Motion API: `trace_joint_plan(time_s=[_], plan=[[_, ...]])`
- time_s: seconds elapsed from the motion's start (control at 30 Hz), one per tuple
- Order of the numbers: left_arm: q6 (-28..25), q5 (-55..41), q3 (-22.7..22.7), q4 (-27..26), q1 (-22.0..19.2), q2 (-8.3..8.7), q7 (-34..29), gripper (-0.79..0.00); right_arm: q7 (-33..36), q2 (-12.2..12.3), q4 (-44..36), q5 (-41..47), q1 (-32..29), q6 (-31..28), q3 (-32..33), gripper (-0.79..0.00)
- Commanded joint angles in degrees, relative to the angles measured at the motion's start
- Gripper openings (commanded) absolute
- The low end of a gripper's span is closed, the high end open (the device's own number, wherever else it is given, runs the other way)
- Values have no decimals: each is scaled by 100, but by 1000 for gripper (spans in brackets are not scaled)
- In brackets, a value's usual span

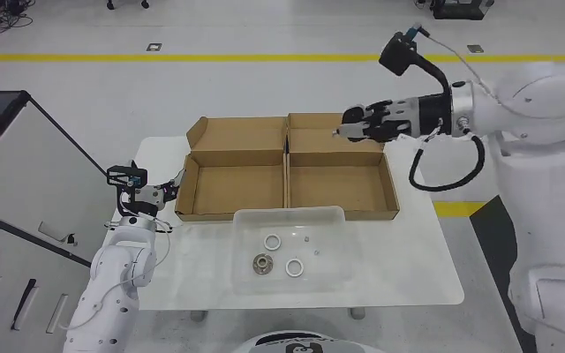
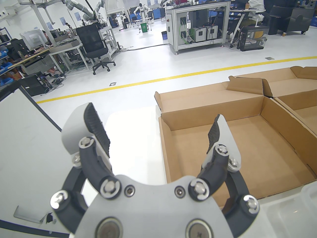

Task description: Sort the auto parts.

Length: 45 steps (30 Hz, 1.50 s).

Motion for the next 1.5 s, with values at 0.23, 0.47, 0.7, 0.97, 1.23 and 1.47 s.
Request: trace_joint_plan(time_s=[0.23, 0.47, 0.7, 0.97, 1.23, 1.47], plan=[[0, 0, 0, 0, 0, 0, 0, 0, 169, -124, 713, -1821, 1037, -283, -1301, -785], [0, 0, 0, 0, 0, 0, 0, 0, 215, -213, 1244, -2743, 1333, -386, -2000, -785], [0, 0, 0, 0, 0, 0, 0, 0, 181, -253, 1710, -3381, 1269, -321, -2414, -785], [0, 0, 0, 0, 0, 0, 0, 0, 80, -310, 2109, -3820, 1133, -204, -2754, -785], [0, 0, 0, 0, 0, 0, 0, 0, -157, -404, 2876, -3797, 1017, -202, -2998, -785], [0, 0, 0, 0, 0, 0, 0, 0, -421, -554, 3575, -3805, 1021, -133, -3270, -785]])
